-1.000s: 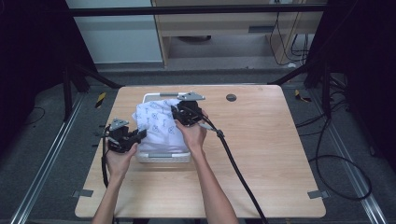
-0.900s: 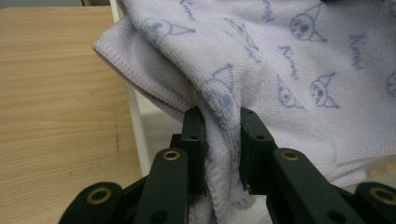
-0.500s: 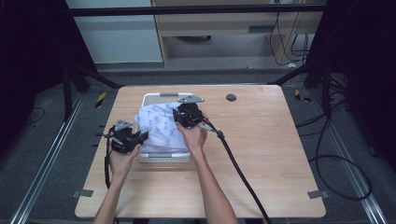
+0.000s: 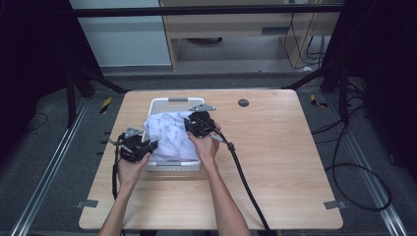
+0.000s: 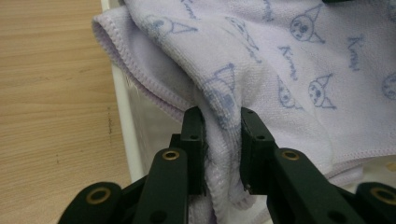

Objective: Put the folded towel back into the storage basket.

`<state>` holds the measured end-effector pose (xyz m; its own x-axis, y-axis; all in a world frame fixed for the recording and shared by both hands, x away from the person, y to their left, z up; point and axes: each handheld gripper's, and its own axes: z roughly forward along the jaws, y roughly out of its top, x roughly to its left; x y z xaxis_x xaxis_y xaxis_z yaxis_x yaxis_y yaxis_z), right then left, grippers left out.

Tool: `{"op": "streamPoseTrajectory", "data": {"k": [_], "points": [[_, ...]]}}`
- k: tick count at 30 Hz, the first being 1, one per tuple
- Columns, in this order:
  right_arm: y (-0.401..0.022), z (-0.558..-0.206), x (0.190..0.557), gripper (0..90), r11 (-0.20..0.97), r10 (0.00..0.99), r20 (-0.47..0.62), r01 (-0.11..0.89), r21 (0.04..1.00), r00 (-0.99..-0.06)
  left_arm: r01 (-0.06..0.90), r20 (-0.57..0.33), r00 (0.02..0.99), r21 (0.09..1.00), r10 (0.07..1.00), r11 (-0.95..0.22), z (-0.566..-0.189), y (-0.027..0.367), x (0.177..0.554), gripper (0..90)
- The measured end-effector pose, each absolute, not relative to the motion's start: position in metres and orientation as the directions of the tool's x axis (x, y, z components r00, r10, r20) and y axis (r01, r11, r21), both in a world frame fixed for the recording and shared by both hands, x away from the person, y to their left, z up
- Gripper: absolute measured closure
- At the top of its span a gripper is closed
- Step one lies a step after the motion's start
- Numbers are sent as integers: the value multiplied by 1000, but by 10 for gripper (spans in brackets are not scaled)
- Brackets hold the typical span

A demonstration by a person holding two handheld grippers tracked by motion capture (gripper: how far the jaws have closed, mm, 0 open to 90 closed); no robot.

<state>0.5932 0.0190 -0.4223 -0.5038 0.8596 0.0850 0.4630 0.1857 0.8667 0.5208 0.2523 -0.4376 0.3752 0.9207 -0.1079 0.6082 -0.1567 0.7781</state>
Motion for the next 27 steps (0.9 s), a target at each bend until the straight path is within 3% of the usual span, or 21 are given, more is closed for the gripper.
{"op": "streamPoseTrajectory", "data": {"k": [27], "points": [[20, -438, 601, 570, 273, 860, 15, 486, 830, -510, 613, -83, 363, 772, 928, -171, -440, 252, 522, 688]]}}
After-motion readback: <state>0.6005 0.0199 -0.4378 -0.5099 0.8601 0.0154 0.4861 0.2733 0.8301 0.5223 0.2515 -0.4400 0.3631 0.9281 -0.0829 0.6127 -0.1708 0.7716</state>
